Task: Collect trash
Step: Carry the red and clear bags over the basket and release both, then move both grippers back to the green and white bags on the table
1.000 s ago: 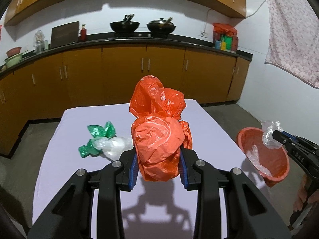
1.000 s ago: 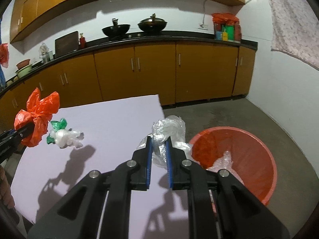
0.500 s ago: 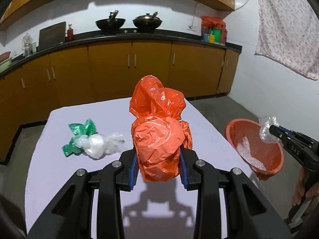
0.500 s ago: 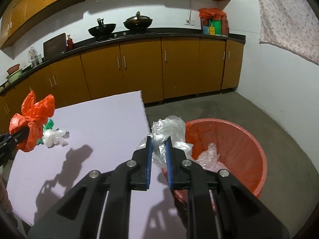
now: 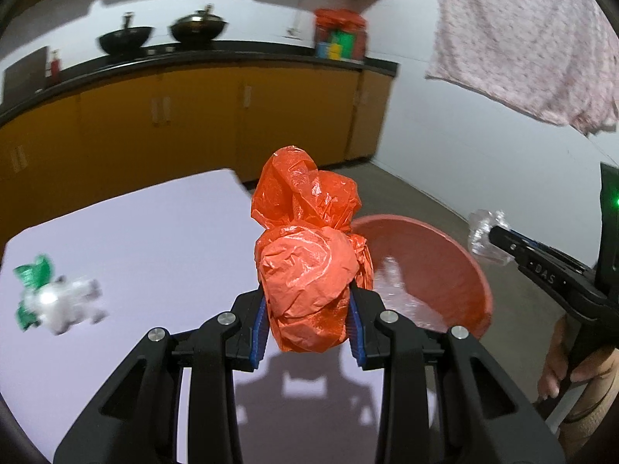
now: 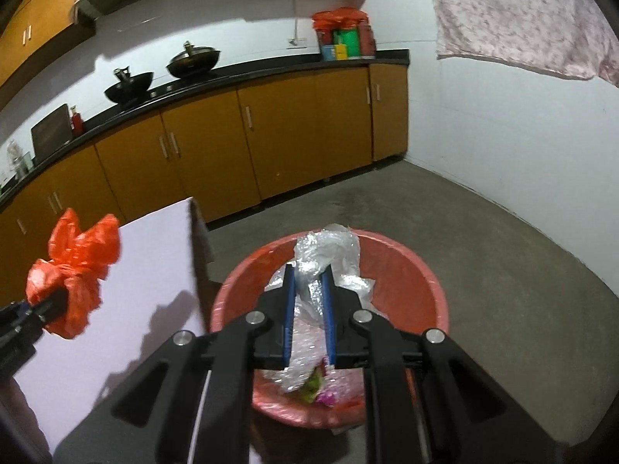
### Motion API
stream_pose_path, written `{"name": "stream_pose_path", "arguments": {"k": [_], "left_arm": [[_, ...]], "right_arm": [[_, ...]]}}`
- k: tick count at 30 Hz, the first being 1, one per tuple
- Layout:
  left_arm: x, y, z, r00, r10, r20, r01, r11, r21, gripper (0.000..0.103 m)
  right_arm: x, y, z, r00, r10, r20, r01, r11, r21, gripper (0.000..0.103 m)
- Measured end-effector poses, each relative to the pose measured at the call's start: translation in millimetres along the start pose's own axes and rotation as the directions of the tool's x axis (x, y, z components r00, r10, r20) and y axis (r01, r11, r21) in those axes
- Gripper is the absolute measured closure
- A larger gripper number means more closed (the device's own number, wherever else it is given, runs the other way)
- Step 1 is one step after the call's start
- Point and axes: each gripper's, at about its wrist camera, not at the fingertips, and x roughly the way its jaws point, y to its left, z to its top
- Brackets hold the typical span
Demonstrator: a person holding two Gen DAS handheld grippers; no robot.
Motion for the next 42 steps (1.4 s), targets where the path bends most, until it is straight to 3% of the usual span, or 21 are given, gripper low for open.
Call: {"name": "stream_pose_path", "arguments": {"k": [8, 17, 19, 22, 25, 27, 34, 42], "left_arm": [[53.2, -40.1, 4.4, 0.993, -0.09, -0.077, 0.093, 0.995, 0.037, 0.069], [81.6, -61.3, 4.3, 0.98, -0.152, -0.125, 0.163, 0.984, 0.075, 0.068], [87.8, -65.2, 3.8, 0.976, -0.164, -0.145, 0.176, 0.981, 0.081, 0.067], [92.6, -65.6, 1.3, 0.974, -0.165, -0.155, 0.178, 0.981, 0.08, 0.055], [92.8, -61.0, -1.2, 0.972, -0.172, -0.159, 0.183, 0.981, 0.061, 0.049], [92.7, -57.0, -3.1, 0.973, -0.165, -0.162, 0.176, 0.983, 0.056, 0.047], [80.9, -33.0, -3.2, 0.983, -0.123, -0.138, 0.126, 0.992, 0.013, 0.042], [45.6, 13.7, -8.8, 0.997, -0.014, -0.076, 0.011, 0.999, -0.041, 0.038]], "right_arm": [[19.2, -25.2, 6.5, 1.0, -0.004, 0.01, 0.004, 0.999, 0.038, 0.089], [37.2, -44.7, 19.4, 0.999, 0.03, 0.026, -0.032, 0.996, 0.085, 0.088], [39.4, -48.0, 20.7, 0.999, 0.043, 0.029, -0.045, 0.995, 0.094, 0.085], [42.3, -50.3, 19.6, 0.998, 0.047, 0.028, -0.05, 0.993, 0.103, 0.081], [45.0, -50.3, 18.5, 0.999, 0.042, 0.027, -0.044, 0.994, 0.1, 0.068], [45.0, -49.3, 16.0, 0.999, 0.034, 0.028, -0.037, 0.994, 0.099, 0.062], [42.7, -44.9, 13.1, 0.999, 0.03, 0.028, -0.033, 0.994, 0.102, 0.059], [41.9, -10.8, 12.6, 0.997, 0.077, 0.023, -0.078, 0.996, 0.045, 0.055]]}}
